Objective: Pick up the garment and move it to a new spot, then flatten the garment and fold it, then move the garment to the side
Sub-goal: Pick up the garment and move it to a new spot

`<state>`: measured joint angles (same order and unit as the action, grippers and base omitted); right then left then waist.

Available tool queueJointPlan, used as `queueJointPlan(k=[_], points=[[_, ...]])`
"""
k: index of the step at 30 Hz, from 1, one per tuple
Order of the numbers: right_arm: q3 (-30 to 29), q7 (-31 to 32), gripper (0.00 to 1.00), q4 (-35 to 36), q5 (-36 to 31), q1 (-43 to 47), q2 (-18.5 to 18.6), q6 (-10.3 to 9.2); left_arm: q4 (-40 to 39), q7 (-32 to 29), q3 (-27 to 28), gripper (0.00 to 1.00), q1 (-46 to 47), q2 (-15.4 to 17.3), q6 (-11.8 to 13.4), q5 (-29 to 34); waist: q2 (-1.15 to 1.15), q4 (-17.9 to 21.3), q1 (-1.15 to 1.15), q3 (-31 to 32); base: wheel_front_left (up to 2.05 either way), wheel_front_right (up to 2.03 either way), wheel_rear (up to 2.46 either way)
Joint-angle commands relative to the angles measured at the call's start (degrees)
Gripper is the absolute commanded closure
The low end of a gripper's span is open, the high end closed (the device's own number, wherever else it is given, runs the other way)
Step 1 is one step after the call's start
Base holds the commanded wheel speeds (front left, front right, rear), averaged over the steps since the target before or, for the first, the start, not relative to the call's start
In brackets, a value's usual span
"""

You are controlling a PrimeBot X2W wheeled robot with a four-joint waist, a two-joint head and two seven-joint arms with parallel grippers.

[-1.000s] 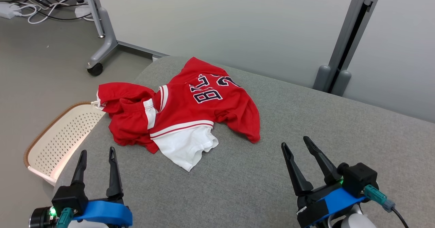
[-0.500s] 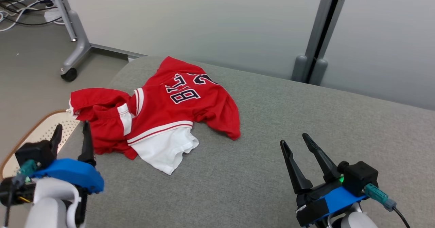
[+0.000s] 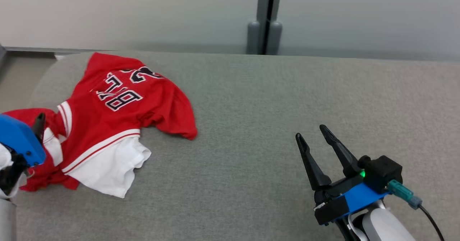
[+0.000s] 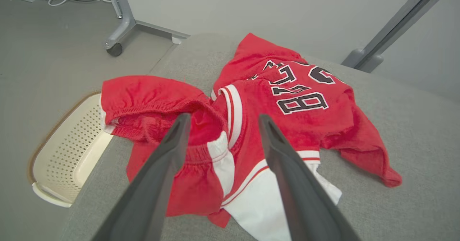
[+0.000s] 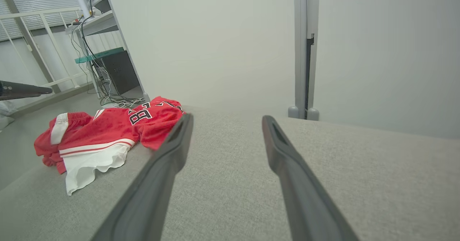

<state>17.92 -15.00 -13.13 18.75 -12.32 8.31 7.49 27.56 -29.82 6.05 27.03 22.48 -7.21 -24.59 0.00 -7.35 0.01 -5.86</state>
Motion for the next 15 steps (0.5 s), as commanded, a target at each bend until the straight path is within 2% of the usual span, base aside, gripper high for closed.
queueJointPlan(k=[1,8,12,13,14,15], points=[[0.1,-0.2,0.00,0.1,0.2,-0.8,0.5,0.00,1.8,-1.2,-0.1,0.00,1.4,1.1,-0.4,-0.8,0.00,1.4,-0.01,-0.5,0.00,0.00,0.00],[0.7,-0.2,0.00,0.5,0.5,-2.6,0.8,0.00,10.9,-7.1,-0.6,0.00,3.1,6.5,-0.2,-3.1,0.00,6.4,-0.01,-3.8,0.00,0.00,0.00],[0.5,-0.2,0.00,0.6,0.7,-2.7,1.0,0.01,14.8,-9.0,-1.2,0.00,3.4,7.6,0.5,-2.5,0.00,7.3,-0.01,-4.5,0.00,0.00,0.00],[0.4,-0.2,0.00,0.6,0.8,-2.6,1.0,0.00,15.4,-9.2,-1.3,0.13,3.6,8.0,0.5,-2.5,0.00,7.3,-0.01,-4.5,0.00,0.00,0.00],[0.3,-0.2,0.00,0.5,0.8,-2.5,1.0,0.01,15.9,-9.2,-1.4,0.52,3.8,8.2,0.5,-2.5,0.00,7.2,-0.01,-4.5,0.00,0.00,0.00],[0.3,-0.2,0.00,0.4,0.8,-2.3,0.9,0.01,16.3,-9.0,-1.6,0.73,4.1,8.3,0.5,-2.5,0.00,7.1,-0.01,-4.4,0.00,0.00,0.00]])
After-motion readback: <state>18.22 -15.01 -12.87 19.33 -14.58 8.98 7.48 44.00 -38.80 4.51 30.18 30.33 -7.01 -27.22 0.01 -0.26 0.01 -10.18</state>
